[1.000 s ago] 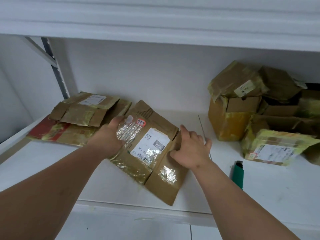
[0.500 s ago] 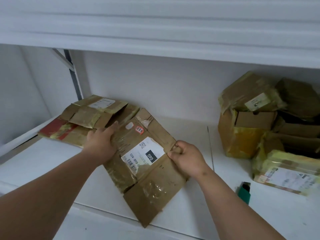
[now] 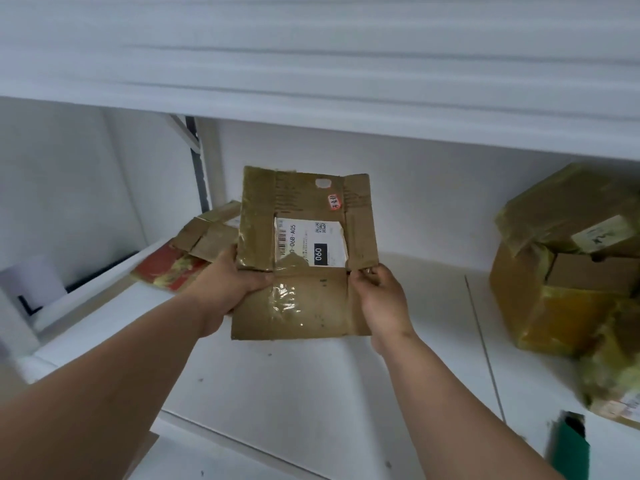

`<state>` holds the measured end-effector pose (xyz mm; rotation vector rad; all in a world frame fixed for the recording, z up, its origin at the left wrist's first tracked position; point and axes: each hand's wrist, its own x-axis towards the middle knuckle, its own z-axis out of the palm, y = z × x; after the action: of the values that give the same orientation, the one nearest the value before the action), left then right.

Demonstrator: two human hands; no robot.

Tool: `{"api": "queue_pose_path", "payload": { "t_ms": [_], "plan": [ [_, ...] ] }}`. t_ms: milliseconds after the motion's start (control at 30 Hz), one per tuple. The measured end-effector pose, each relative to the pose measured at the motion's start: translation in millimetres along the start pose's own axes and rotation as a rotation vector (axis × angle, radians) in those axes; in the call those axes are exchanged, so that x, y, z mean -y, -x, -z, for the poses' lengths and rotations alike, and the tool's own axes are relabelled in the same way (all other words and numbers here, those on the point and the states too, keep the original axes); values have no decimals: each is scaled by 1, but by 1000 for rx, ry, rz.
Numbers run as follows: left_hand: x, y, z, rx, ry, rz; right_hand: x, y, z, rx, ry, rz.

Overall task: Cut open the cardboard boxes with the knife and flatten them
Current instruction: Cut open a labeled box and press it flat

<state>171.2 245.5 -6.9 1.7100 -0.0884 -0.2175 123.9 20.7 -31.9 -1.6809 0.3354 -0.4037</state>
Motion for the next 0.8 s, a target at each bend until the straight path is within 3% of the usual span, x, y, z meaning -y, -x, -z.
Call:
{"api": "queue_pose_path", "payload": {
  "t_ms": [133,300,533,667,800],
  "plan": [
    [-5,-24,40,-192,-236,-97,6,-9,-49,27,40,-41],
    [-11,-49,83,-277,-614,-233,18,-14,-105,65,87,-72],
    [-16,-87,123,-482,-788,-282,39,-27,-163,93,85,33],
    [-12,-117,134,-441,-1000,-307,39,-39,-184,44,178,89],
    [-4,-140,134,-208,-1330,-207,34,-47,-198,29,334,53]
  ]
}}
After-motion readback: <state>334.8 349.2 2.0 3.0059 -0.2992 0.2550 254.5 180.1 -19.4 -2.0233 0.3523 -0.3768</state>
